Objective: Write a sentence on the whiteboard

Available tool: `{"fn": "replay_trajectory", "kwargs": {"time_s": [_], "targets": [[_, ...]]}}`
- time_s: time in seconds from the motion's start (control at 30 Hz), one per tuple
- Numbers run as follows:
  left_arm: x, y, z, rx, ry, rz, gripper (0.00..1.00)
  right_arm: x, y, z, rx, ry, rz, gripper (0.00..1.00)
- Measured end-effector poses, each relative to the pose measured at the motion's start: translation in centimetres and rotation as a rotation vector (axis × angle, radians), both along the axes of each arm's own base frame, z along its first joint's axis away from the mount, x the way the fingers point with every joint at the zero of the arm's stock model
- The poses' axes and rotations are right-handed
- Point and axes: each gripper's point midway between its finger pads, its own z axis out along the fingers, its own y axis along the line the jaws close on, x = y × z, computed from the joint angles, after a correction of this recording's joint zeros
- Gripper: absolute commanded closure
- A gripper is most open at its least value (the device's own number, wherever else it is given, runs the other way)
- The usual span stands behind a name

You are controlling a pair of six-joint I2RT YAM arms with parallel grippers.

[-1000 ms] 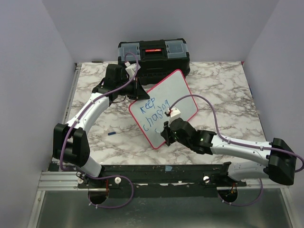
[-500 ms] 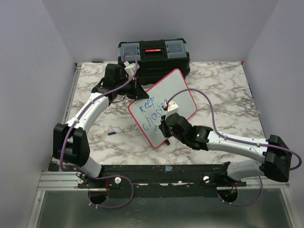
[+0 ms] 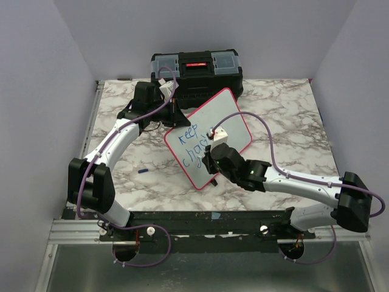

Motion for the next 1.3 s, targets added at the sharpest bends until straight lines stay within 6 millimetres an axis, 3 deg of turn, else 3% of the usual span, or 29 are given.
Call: {"fn": "replay_trajectory", "kwargs": {"time_s": [0.37,0.77,1.13,1.3], "targets": [[0.0,0.0,-0.1,0.000,0.001,0.001,1.00,-1.5,-1.7,-2.8,0.012,0.066,-0.023,0.99],[0.0,0.0,-0.1,0.000,0.001,0.000,1.00,-1.9,-2.3,-3.1,0.011,0.086,-0.035,0.99],[0.0,0.0,-0.1,-0.001,0.002,0.001,1.00,-2.2,-4.0,1.0,0.129,-0.003,-0.048,0.99],[0.0,0.0,-0.1,-0.001,0.002,0.001,1.00,-1.9,-3.7,-0.2,0.085,0.000,-0.046,0.99]]}}
